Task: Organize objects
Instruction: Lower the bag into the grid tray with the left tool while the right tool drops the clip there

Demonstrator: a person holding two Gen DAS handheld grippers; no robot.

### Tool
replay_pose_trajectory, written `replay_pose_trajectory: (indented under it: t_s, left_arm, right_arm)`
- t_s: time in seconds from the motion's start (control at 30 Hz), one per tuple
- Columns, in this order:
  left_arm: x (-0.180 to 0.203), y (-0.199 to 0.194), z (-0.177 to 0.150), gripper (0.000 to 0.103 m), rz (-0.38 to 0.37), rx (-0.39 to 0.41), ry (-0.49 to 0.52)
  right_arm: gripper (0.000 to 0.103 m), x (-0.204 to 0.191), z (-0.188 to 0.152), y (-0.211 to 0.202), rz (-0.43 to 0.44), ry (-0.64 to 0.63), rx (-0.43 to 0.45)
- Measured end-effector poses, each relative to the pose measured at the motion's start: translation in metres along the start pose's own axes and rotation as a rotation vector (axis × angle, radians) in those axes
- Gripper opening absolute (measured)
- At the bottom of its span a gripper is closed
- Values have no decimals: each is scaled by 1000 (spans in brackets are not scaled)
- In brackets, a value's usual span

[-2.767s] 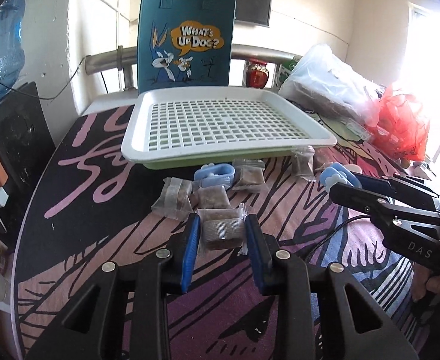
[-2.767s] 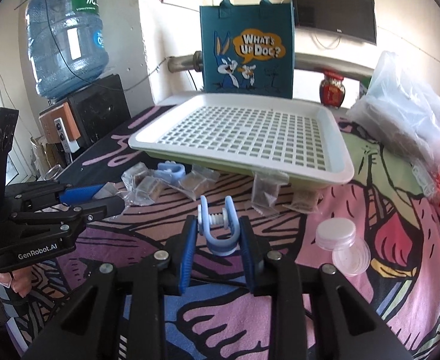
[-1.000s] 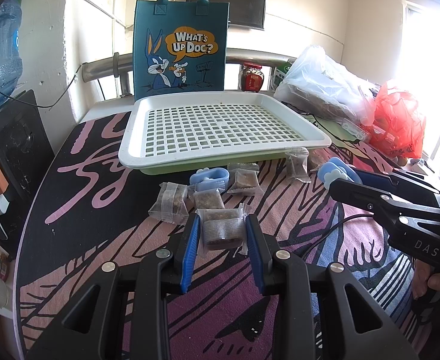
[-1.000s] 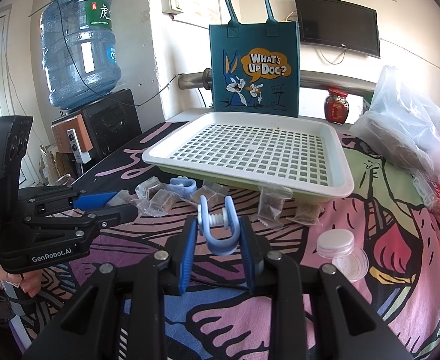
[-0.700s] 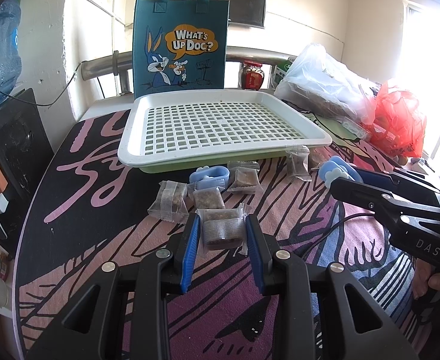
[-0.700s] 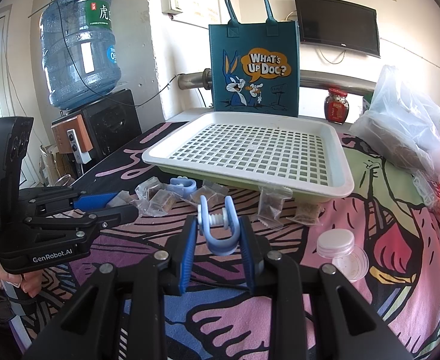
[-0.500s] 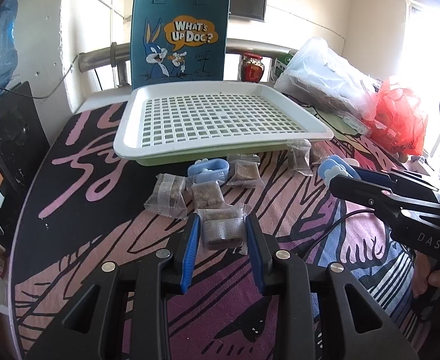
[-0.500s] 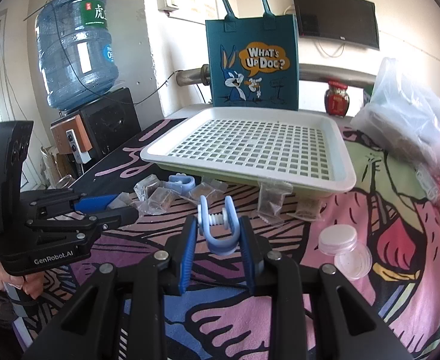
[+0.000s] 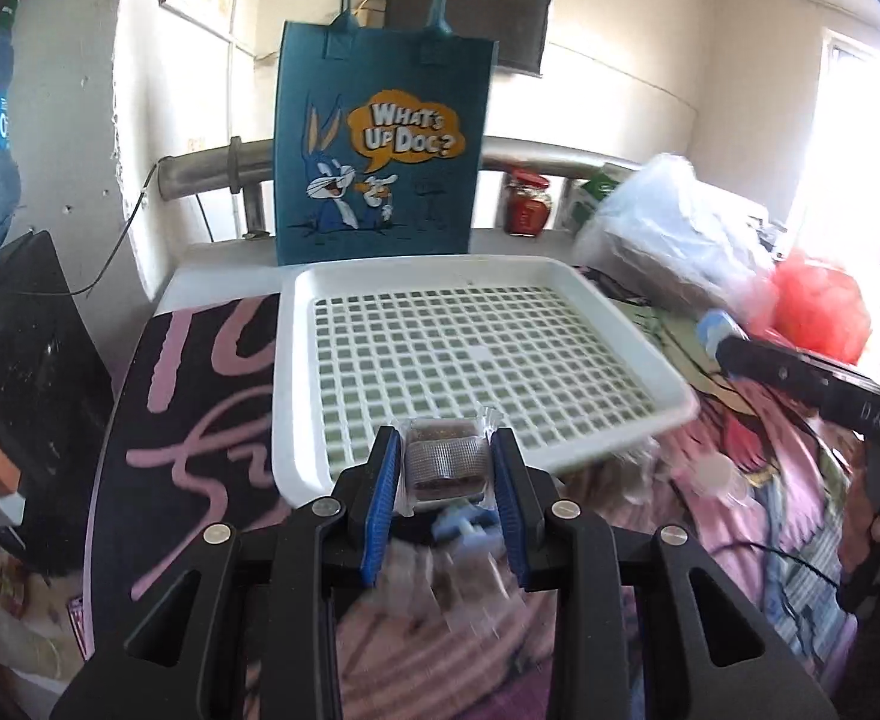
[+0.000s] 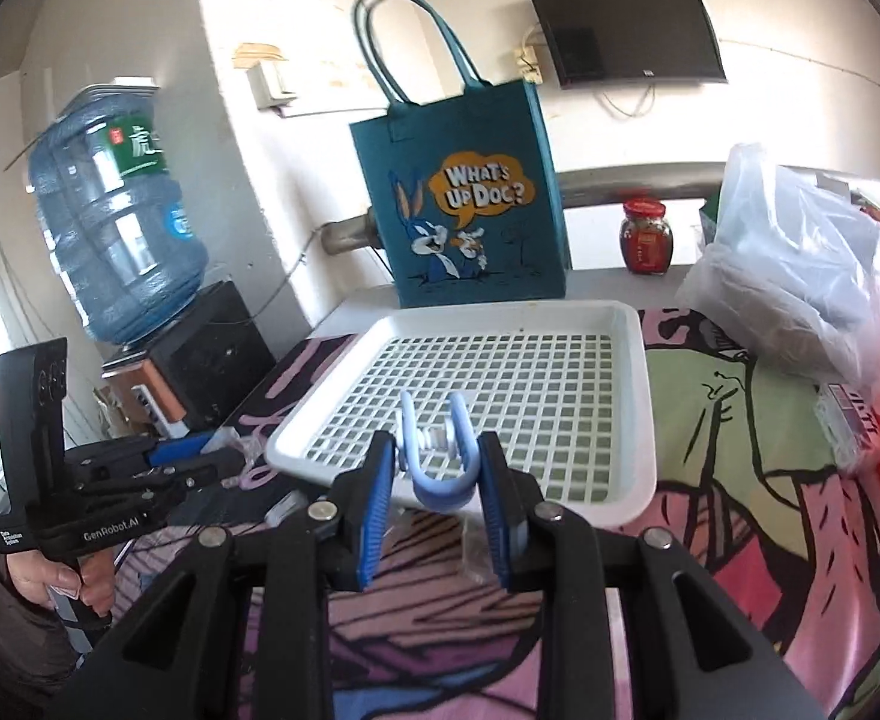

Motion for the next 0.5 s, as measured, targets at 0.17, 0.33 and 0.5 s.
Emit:
replay_pose_trajectory:
  t_s: [0.17,0.33,0.5]
  left_arm:
    - [-16,61,-2,30,44,-91,-76]
    - [-19,87,-12,31,82,-120,-94]
    - [-15,84,-12,59,70,-104,-89]
  right_arm:
    - [27,33,-4,69,-105,70,-143]
    - [28,47,-22,103,-184,51,-217]
    - [41,55,-30,121,-228,60,-282]
Point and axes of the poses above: each gripper's, at about its wrist camera, not at the fingertips, and y roughly the way its jaws point, x to its right, z to its top, the point moved 6 cm from there along y, roughly the way its jaws point, and after that the axes turned 2 degrees about -x, right-handed, at the moved point
